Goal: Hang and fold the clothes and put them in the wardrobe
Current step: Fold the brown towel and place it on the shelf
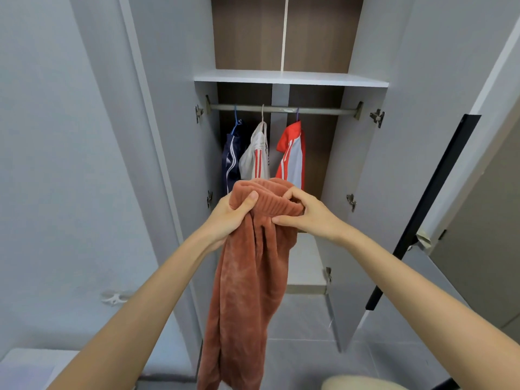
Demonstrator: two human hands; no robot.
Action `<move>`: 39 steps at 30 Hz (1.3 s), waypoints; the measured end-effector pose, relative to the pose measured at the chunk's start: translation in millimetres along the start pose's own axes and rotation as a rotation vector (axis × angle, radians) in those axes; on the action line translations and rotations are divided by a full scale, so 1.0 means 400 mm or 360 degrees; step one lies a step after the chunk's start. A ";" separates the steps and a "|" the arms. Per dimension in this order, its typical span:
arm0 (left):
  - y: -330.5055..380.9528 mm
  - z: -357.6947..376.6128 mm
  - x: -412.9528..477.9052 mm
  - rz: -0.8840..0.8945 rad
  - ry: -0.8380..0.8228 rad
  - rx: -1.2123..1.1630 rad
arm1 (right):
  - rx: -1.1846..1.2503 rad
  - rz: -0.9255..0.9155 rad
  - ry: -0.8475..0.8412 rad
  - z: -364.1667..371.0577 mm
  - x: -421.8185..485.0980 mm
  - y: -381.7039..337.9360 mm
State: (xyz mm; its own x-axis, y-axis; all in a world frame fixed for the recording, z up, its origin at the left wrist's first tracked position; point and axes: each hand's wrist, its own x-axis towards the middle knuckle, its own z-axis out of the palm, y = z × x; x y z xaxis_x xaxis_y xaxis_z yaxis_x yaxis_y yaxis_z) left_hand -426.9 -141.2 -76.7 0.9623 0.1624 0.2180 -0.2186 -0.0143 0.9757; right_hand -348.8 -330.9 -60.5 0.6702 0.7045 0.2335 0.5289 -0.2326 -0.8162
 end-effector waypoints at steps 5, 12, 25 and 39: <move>0.000 -0.024 -0.018 0.0003 0.0009 0.0173 | -0.0359 0.0018 -0.0071 -0.011 0.001 -0.007; 0.013 -0.073 -0.025 -0.0062 -0.0090 0.0500 | -0.0780 -0.0277 0.0276 -0.006 0.008 -0.031; -0.117 -0.037 0.022 -0.0030 0.0250 0.0773 | -0.1424 0.0348 0.0024 -0.013 0.068 0.043; -0.103 0.245 0.283 0.0218 0.0124 0.0688 | -0.0294 0.0421 0.0751 -0.266 0.048 0.219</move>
State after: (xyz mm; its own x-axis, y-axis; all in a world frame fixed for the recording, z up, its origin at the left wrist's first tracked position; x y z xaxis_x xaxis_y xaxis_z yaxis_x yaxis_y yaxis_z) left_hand -293.0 -219.1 -90.1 0.9106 0.2038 0.3597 -0.2398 -0.4483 0.8611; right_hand -234.2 -409.3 -71.3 0.9296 0.2407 0.2790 0.3653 -0.5035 -0.7830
